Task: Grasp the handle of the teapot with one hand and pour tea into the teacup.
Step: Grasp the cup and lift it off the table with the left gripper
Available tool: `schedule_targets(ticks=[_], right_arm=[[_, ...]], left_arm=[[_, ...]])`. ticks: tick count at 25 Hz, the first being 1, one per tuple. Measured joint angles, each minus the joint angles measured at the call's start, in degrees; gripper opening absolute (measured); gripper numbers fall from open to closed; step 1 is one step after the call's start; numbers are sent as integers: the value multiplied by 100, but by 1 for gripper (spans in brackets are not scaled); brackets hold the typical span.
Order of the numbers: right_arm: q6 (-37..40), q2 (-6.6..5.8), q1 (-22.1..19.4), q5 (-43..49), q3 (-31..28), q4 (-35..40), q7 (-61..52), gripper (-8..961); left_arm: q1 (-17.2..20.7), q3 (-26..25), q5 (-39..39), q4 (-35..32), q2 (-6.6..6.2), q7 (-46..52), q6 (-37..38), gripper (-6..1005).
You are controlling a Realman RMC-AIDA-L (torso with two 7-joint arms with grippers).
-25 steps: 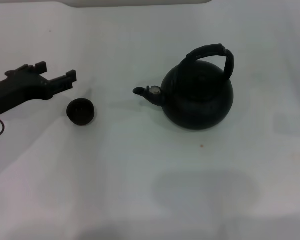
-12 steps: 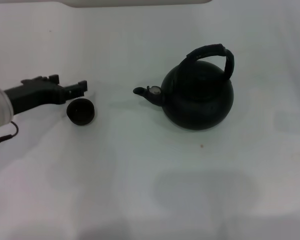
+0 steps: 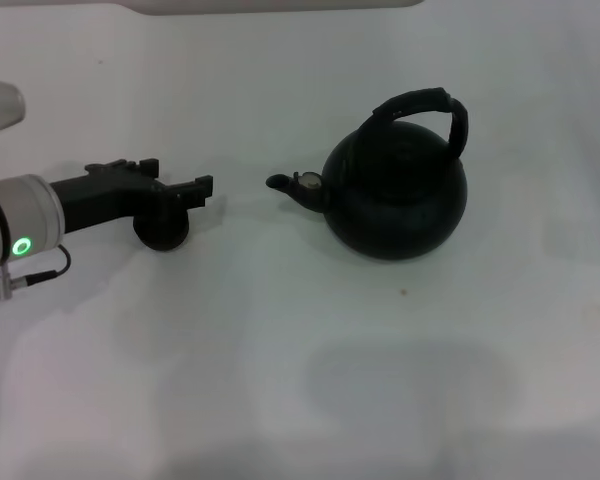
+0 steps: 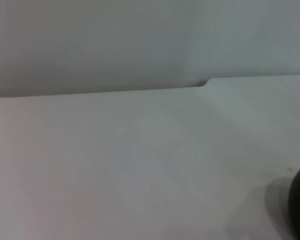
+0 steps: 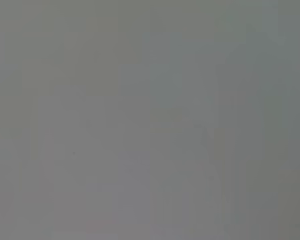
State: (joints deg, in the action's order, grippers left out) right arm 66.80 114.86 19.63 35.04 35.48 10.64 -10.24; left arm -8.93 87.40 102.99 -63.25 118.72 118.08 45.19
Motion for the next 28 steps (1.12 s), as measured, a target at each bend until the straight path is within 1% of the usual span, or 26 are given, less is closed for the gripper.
schedule_targets(ticks=[8, 14, 22, 28], right_arm=[[-1, -5, -18, -8, -43, 14, 3, 851], [9, -9, -39, 8, -43, 41, 5, 852], [37, -20, -48, 24, -4, 53, 5, 852], [42, -18, -51, 28, 4, 53, 5, 851]], left_arm=[[136, 2, 46, -247, -3, 278, 215, 881], [338, -25, 89, -419, -2, 431, 282, 882], [498, 4, 160, -441, -3, 608, 280, 880], [513, -2, 194, -377, 7, 610, 278, 881]])
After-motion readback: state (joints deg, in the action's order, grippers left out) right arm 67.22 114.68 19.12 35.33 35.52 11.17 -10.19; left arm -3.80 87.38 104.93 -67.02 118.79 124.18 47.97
